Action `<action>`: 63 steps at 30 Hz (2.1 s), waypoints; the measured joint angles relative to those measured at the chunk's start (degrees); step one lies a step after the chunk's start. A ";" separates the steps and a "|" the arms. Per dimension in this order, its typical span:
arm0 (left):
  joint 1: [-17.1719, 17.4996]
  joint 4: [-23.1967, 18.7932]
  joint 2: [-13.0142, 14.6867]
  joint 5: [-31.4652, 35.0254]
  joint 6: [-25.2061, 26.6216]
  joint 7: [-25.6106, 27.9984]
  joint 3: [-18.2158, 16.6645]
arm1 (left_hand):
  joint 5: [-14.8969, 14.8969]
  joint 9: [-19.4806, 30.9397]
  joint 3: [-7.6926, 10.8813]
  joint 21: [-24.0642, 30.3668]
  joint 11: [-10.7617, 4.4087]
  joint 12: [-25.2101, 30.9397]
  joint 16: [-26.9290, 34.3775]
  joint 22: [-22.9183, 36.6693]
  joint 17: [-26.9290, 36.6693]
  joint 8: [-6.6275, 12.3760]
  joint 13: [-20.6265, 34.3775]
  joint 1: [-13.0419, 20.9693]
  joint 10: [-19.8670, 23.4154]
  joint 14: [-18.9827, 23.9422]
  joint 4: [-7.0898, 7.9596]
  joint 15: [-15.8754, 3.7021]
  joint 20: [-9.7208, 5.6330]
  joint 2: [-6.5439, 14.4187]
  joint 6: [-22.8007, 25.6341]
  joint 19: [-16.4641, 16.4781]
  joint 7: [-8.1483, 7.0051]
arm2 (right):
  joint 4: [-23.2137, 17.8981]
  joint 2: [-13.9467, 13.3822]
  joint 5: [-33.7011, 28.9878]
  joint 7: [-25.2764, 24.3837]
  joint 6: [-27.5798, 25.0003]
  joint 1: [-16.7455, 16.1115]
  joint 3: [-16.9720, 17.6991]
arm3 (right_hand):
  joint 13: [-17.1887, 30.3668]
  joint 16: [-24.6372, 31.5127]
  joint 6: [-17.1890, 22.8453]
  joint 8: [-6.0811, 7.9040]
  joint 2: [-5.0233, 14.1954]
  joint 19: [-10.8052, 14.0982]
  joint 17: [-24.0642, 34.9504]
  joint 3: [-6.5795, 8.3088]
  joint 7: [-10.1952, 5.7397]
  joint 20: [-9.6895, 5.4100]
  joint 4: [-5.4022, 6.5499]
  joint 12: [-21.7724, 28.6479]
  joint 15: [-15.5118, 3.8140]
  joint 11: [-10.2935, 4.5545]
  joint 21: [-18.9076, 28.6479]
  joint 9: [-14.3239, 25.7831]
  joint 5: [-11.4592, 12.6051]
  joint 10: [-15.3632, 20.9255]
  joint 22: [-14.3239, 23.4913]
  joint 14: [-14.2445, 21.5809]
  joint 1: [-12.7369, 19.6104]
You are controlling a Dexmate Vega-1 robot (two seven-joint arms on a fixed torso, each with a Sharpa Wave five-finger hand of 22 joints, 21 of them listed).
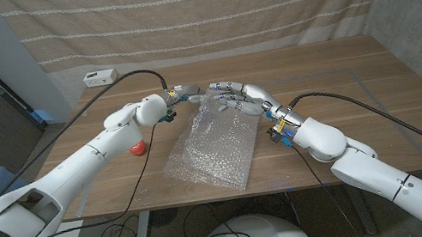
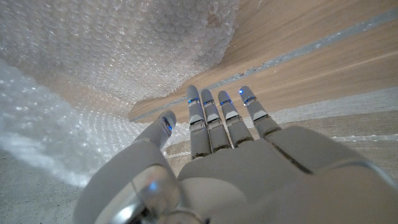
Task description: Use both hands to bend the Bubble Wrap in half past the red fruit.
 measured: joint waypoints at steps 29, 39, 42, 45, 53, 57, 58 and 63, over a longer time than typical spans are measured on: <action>17.88 -19.09 7.17 11.95 17.47 23.88 -15.22 | -0.87 0.26 -4.44 -0.21 -0.59 -1.38 0.17 0.31 1.42 -2.00 1.03 -3.94 -5.39 0.00 10.59 -0.12 0.38 -0.31 -14.61 0.67 -5.11 | -0.99 -1.87 -15.10 -12.67 -19.04 2.47 -2.11 | 0.15 0.39 0.25 -2.49 -2.74 -4.60 0.28 -2.04 0.08 1.13 2.96 -1.71 0.09 1.16 -2.89 0.01 -1.56 0.72 -0.16 -4.01 -5.99; 21.97 -12.43 4.76 -2.62 2.69 32.86 -20.68 | -1.08 -0.27 -5.16 -1.01 0.20 -2.01 -0.98 0.25 0.54 -2.45 0.44 -5.83 -11.38 -4.98 10.86 0.51 -0.77 -0.81 -22.30 0.09 -6.32 | 3.19 -0.89 -10.88 -13.77 -11.65 3.38 -2.21 | 0.14 0.39 1.48 -2.49 -3.97 -4.92 -0.47 -5.27 1.30 0.82 6.18 -1.71 0.01 3.11 -3.76 0.16 -1.98 2.04 -0.16 -4.09 -12.93; 22.50 -10.01 3.90 -7.33 -2.08 33.06 -21.58 | -1.08 -0.53 -5.43 -1.54 -0.13 -2.43 -1.32 -0.02 0.36 -2.45 0.23 -6.28 -13.49 -6.97 10.69 0.47 -1.61 -0.36 -23.70 -0.76 -6.08 | 4.38 -0.24 -9.08 -13.77 -8.11 3.64 -1.82 | 0.14 0.39 1.90 -2.55 -4.18 -4.92 -0.69 -6.17 1.72 0.82 7.08 -1.70 0.42 3.45 -4.22 0.16 -1.98 2.38 -0.16 -4.50 -15.02; 22.91 -7.62 2.89 -10.54 -5.52 33.04 -22.34 | -1.08 -0.53 -5.28 -1.82 -0.36 -2.44 -1.34 -0.02 0.10 -2.45 -0.03 -6.29 -14.62 -8.27 10.53 0.35 -2.07 -0.37 -24.39 -1.22 -6.11 | 5.09 0.21 -7.42 -13.77 -4.91 3.74 -1.54 | 0.14 0.39 1.90 -2.79 -4.46 -4.92 -0.83 -6.77 1.72 0.82 7.68 -1.71 0.67 4.22 -4.49 0.16 -1.98 2.53 -0.16 -4.69 -16.32; 23.72 -2.46 0.57 -22.94 -21.86 29.60 -23.77 | -1.08 -0.81 -5.28 -2.66 -0.73 -2.44 -1.34 -0.02 0.10 -2.45 -0.52 -7.17 -17.43 -10.75 10.53 0.62 -3.01 -0.07 -27.23 -2.18 -5.50 | 7.40 2.25 -2.82 -13.04 1.49 4.00 0.02 | 0.14 0.39 2.21 -2.87 -4.08 -4.69 -1.10 -7.47 2.03 1.04 8.38 -1.70 1.16 4.43 -4.66 0.16 -1.97 2.74 -0.15 -4.37 -18.13; 24.10 -0.66 -0.36 -28.14 -27.14 26.88 -24.22 | -0.98 -0.81 -5.28 -3.05 -0.95 -2.44 -1.33 -0.02 0.10 -2.44 -0.56 -7.63 -18.83 -11.81 10.54 0.84 -3.20 0.39 -29.06 -2.37 -5.45 | 8.42 3.14 -0.06 -12.05 3.36 4.07 0.72 | 0.14 0.39 1.89 -3.00 -3.93 -4.69 -1.36 -8.27 2.35 1.04 9.19 -1.93 1.60 4.76 -5.20 0.16 -1.97 2.61 -0.15 -4.82 -19.97; 24.23 -0.28 -0.54 -29.81 -28.55 26.49 -24.34 | -0.84 -0.81 -5.28 -3.11 -0.83 -2.44 -1.33 -0.02 0.10 -2.45 -0.72 -7.63 -19.08 -11.84 10.54 0.87 -3.42 0.39 -29.62 -2.59 -5.43 | 8.85 3.44 0.72 -11.73 3.85 4.07 0.97 | 0.14 0.39 2.12 -3.00 -3.95 -4.69 -1.41 -8.44 2.57 1.04 9.35 -1.93 1.69 4.83 -5.33 0.16 -1.86 2.54 -0.15 -4.91 -20.65; 24.87 1.55 -1.43 -35.17 -32.45 22.36 -24.96 | -0.84 -0.93 -5.45 -3.19 -1.05 -2.44 -1.33 -0.01 0.10 -2.44 -0.83 -7.63 -19.69 -12.56 10.71 0.99 -3.50 0.39 -30.56 -2.67 -5.28 | 10.12 4.42 4.67 -10.24 6.19 4.07 1.96 | 0.14 0.39 1.89 -3.21 -4.75 -4.38 -1.81 -9.11 2.96 1.34 10.01 -1.92 1.88 5.14 -5.63 0.16 -1.74 2.85 -0.15 -5.08 -22.15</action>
